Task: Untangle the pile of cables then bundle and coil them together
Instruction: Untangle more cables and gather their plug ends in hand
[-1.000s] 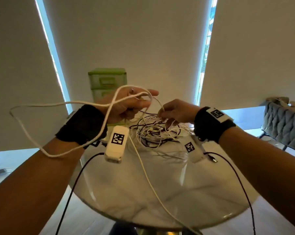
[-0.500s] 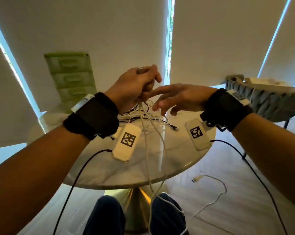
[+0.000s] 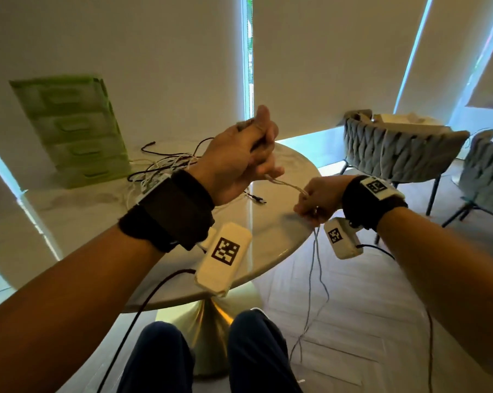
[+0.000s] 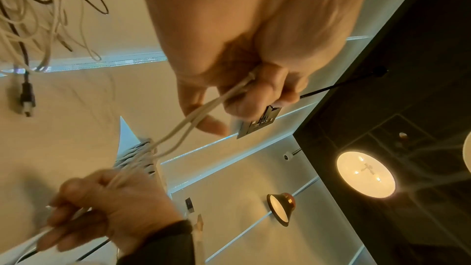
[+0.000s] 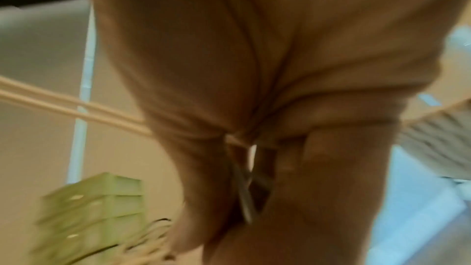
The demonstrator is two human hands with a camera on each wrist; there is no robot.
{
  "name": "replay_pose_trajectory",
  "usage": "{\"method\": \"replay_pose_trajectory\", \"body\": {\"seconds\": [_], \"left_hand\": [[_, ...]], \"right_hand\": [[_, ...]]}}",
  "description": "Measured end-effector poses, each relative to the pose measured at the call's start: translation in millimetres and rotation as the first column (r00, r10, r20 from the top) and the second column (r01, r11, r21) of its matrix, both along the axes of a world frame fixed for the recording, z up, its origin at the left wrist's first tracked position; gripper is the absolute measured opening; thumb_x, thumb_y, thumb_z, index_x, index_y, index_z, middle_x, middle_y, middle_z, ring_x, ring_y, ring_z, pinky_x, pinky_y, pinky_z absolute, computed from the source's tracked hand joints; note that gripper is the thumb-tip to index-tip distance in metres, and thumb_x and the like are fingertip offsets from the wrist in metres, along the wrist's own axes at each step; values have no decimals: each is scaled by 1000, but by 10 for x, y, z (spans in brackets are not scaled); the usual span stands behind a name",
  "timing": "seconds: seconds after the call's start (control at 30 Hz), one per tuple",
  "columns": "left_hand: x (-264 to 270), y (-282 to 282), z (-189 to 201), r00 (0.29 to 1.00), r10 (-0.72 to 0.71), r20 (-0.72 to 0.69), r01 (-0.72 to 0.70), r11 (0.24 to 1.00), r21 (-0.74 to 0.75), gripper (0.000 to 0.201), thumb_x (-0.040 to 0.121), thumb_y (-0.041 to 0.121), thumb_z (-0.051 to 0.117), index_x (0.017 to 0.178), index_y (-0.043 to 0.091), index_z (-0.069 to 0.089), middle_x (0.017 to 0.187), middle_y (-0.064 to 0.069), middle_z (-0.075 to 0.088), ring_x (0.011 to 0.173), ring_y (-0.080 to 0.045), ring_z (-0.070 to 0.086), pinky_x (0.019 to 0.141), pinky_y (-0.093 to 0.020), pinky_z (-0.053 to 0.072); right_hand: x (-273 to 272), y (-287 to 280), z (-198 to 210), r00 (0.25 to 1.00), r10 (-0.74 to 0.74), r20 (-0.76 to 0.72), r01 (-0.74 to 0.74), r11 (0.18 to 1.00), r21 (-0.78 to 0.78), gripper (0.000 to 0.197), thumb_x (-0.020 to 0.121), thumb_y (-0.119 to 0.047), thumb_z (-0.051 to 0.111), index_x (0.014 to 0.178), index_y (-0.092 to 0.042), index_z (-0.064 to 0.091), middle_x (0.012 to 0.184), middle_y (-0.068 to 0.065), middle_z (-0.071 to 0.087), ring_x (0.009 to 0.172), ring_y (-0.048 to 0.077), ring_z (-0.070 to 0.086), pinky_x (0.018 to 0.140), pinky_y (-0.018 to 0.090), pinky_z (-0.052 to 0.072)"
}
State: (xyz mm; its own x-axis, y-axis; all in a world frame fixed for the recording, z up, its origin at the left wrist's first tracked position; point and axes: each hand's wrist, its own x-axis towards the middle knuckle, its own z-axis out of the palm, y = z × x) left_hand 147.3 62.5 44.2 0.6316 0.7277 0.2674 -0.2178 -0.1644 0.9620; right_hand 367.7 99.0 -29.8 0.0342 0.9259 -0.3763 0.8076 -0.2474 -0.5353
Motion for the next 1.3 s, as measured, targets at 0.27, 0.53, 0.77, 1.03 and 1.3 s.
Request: {"method": "replay_pose_trajectory", "body": {"seconds": [0.27, 0.53, 0.77, 1.03, 1.3], "left_hand": [[196, 219, -166, 991, 27, 130, -6, 987, -160, 25, 90, 12, 48, 115, 11, 49, 60, 5, 35, 54, -9, 31, 55, -26, 33], [311, 374, -275, 993, 57, 104, -34, 978, -208, 32, 104, 31, 31, 115, 8, 51, 67, 2, 35, 53, -7, 28, 51, -22, 30], [294, 408, -400, 999, 4, -34, -12, 971, -238, 33, 105, 31, 29, 90, 13, 53, 63, 2, 34, 53, -10, 24, 49, -22, 25], [80, 463, -419, 976, -109, 189, 179, 894, -411, 31, 96, 34, 26, 83, 13, 45, 65, 0, 35, 55, -11, 25, 51, -24, 23], [16, 571, -283, 979, 15, 205, 48, 952, -301, 30, 103, 31, 30, 89, 14, 51, 64, 3, 45, 54, -9, 43, 53, -22, 44]], "right_hand": [[464, 16, -535, 942, -312, -123, 335, 859, 387, 13, 87, -19, 64, 89, -6, 69, 88, 12, 66, 87, 27, 62, 77, 33, 48], [360, -57, -167, 975, -54, 218, 25, 991, 134, 42, 93, 2, 46, 127, -22, 50, 118, 7, 52, 83, 24, 65, 63, 29, 52], [-288, -205, 641, 874, 275, -401, 38, 783, 621, 34, 104, -37, 34, 131, -27, 51, 115, 3, 62, 102, 15, 63, 85, 26, 52], [-583, -124, 667, 897, 419, -143, -206, 680, 704, 30, 102, -12, 42, 124, -10, 61, 102, -7, 65, 99, 9, 62, 94, 26, 51], [-698, -188, 556, 810, 316, -495, -74, 891, 448, 43, 98, -35, 51, 139, -30, 39, 109, 6, 67, 93, 20, 67, 73, 31, 54]]}}
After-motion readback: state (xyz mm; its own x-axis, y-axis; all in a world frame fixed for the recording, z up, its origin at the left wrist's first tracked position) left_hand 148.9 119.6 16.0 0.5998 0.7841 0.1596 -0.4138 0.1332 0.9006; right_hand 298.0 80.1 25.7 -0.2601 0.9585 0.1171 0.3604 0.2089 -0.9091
